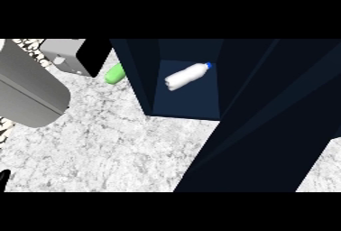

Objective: Pick up the bottled water, place it into the cabinet and close the cabinet

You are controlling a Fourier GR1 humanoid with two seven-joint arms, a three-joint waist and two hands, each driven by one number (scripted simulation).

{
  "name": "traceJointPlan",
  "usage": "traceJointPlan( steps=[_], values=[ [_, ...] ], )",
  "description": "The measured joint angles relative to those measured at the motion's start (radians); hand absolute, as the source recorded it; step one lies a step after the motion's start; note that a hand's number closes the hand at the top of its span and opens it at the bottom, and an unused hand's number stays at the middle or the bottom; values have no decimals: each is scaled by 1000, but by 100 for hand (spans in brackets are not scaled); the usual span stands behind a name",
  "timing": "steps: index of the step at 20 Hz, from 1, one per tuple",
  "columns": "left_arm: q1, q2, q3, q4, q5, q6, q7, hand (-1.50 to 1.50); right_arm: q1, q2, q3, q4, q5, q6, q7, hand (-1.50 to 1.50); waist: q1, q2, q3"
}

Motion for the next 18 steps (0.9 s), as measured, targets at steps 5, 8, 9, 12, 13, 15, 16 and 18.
traceJointPlan(
  steps=[5, 8, 9, 12, 13, 15, 16, 18],
  values=[
    [66, 19, 91, 13, 79, -98, -26, -150, -176, 114, 81, 84, -71, -122, 112, 150, -3, 3, 2],
    [123, 23, 157, 17, 123, -163, -48, -150, -311, 137, 82, 144, -143, -203, 180, 150, -9, 3, 3],
    [134, 20, 170, 16, 129, -180, -55, -150, -368, 142, 72, 168, -173, -230, 200, 150, -12, 3, 4],
    [188, 24, 234, 1, 184, -228, -48, -150, -504, 151, 30, 251, -255, -286, 229, 150, -19, 3, 4],
    [203, 21, 248, 0, 191, -243, -48, -150, -548, 152, 17, 291, -282, -306, 223, 150, -19, 3, 4],
    [224, 14, 281, 14, 210, -284, -53, -150, -621, 154, -28, 341, -347, -324, 230, 150, -24, 3, 4],
    [237, 10, 296, 26, 219, -313, -59, -150, -655, 155, -56, 365, -380, -325, 234, 150, -25, 3, 4],
    [260, -4, 316, 26, 228, -345, -57, -150, -710, 157, -103, 433, -424, -311, 214, 150, -31, 3, 5]
  ],
)
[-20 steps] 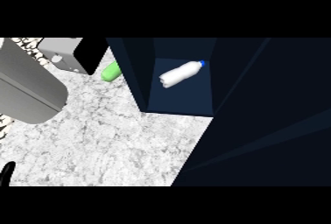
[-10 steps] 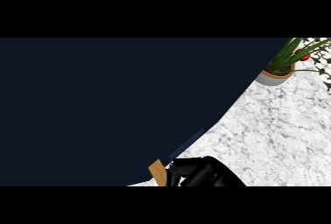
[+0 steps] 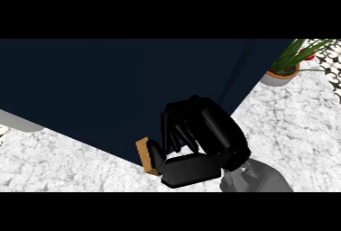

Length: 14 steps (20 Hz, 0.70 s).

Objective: Pick up the bottled water, place it into the cabinet and close the cabinet

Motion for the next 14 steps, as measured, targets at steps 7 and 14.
traceJointPlan(
  steps=[7, 14],
  values=[
    [59, -30, 123, 12, 85, -104, 20, -150, -174, -8, -181, 218, -103, 111, -16, 150, -10, -1, 0],
    [79, -74, 187, 35, 116, -188, 52, -150, -284, -39, -262, 406, -163, 271, -53, 150, -16, -10, 2]
  ],
)
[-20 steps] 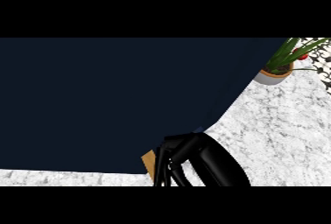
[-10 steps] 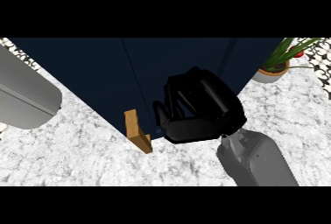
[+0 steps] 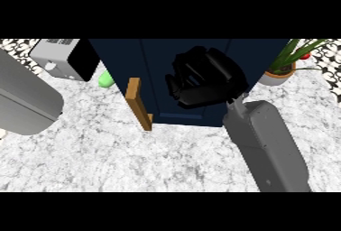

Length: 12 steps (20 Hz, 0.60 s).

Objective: Pick up the bottled water, place it into the cabinet and close the cabinet

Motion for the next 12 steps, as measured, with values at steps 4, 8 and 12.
traceJointPlan(
  steps=[4, 8, 12],
  values=[
    [-10, -20, 15, 6, 5, -14, 22, -150, -33, -2, -11, 71, 2, 63, -35, 150, -7, -11, 6],
    [-23, -25, 21, 22, 10, -34, 46, -150, -59, 3, -20, 110, 2, 84, -29, 150, -13, -16, 14],
    [-19, -21, 36, 8, 39, -46, 69, -150, -75, 3, -28, 136, -19, 114, -30, 150, -12, -18, 20]
  ],
)
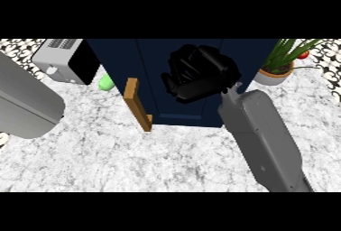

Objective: Pick up the bottled water, place it into the cabinet and close the cabinet

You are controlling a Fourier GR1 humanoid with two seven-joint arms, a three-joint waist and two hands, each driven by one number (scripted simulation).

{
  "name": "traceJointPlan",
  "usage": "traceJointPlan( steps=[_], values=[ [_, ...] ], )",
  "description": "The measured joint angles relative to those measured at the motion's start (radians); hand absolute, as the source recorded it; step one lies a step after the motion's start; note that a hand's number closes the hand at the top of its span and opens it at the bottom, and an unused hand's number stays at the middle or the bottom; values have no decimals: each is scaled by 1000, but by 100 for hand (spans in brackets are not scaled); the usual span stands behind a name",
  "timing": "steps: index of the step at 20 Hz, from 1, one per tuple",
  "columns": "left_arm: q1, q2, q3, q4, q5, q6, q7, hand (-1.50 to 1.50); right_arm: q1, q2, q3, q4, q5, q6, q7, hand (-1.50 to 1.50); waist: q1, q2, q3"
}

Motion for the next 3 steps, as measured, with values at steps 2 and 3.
traceJointPlan(
  steps=[2, 3],
  values=[
    [-12, -1, -3, -4, 1, 8, 11, -150, -8, -3, 4, 10, -14, 10, -5, 150, -2, 0, 2],
    [-8, 0, 3, -8, 6, 2, 16, -150, -11, -4, 4, 14, -19, 11, -2, 150, 0, 0, 3]
  ],
)
